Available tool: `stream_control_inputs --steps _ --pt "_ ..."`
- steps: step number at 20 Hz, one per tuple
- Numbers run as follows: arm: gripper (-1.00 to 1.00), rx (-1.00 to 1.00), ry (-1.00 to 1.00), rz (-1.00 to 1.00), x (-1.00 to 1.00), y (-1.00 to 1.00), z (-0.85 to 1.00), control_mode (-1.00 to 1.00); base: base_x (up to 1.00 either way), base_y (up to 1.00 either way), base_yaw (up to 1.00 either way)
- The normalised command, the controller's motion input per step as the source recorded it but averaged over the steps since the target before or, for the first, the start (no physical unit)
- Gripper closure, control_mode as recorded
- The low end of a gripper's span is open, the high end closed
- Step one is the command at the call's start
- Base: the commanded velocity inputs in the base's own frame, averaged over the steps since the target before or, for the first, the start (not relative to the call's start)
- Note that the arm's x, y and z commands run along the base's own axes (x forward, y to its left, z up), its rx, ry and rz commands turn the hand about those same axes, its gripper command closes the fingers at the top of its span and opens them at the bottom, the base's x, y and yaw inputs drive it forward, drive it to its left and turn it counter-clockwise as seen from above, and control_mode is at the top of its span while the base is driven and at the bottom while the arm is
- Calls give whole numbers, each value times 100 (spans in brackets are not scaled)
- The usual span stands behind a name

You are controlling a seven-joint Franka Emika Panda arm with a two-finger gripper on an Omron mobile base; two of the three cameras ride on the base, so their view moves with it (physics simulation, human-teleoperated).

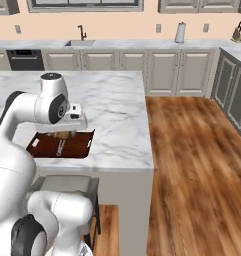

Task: Gather the potato and corn from the fridge and place them on a tray on the dining counter. Then gather the fishs from the fridge and place them on the other tray.

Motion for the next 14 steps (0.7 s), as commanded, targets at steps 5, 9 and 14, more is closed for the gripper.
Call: stream_control_inputs --steps 5,9,14 --pt "100 -4 -5 52 98 10 -65 -100 0 0 0" --pt "100 -24 3 57 89 27 -30 -100 0 0 0" --pt "100 -4 27 53 100 11 -20 -100 0 0 0"
